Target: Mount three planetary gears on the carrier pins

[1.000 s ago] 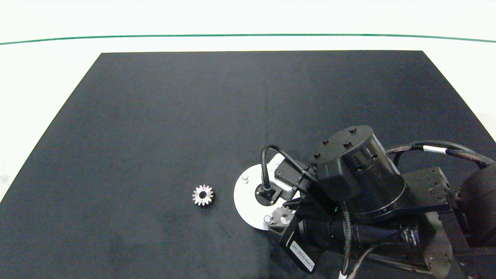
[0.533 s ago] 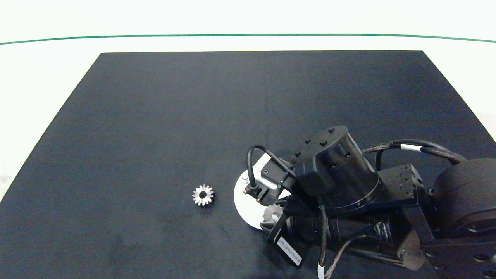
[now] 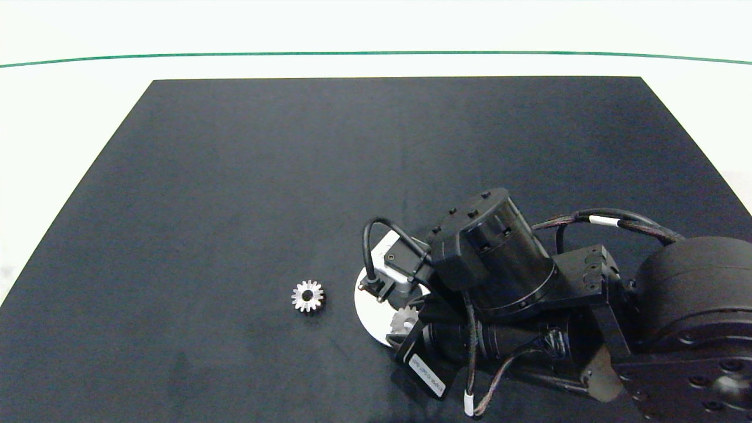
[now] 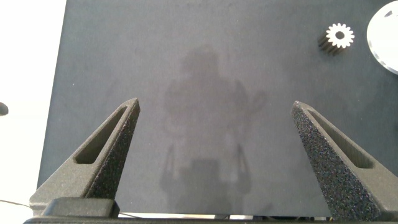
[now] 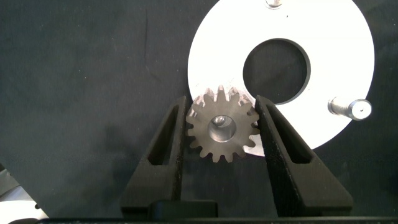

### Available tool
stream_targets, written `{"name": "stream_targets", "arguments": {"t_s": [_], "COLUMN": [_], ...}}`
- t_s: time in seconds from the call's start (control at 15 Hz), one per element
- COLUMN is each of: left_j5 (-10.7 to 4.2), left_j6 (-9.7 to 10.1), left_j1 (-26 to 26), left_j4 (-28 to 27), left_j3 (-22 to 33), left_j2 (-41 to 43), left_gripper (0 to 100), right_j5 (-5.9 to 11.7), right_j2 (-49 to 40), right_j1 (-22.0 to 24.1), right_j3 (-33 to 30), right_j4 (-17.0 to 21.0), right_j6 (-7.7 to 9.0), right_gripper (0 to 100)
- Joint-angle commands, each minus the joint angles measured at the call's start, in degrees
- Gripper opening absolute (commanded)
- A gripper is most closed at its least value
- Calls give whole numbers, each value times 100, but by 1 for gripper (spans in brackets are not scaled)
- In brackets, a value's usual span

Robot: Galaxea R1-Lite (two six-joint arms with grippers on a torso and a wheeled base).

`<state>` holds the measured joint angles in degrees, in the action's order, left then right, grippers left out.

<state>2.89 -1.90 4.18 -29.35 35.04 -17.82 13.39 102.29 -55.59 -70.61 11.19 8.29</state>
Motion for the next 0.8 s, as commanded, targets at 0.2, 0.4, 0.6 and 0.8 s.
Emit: {"name": "stream_targets", "arguments": {"t_s": [0.2, 0.4, 0.6, 0.8], "left_j5": [1, 1, 1, 1], "left_j6": [-3, -3, -3, -3], "left_j1": [4, -5, -5, -5], "left_j4": [-18, -18, -18, -18], "left_j3": [30, 38, 38, 38], "left_j2": [-2, -2, -11, -11], "left_gripper": [100, 100, 100, 100], "right_j5": [6, 6, 6, 6], "right_j2": [19, 45, 98, 160], "right_j1": [-49, -49, -31, -13], "right_j3": [3, 21, 21, 3], "right_j4": [41, 41, 67, 59], "right_j6": [6, 6, 6, 6], "right_gripper": [0, 0, 0, 0]}}
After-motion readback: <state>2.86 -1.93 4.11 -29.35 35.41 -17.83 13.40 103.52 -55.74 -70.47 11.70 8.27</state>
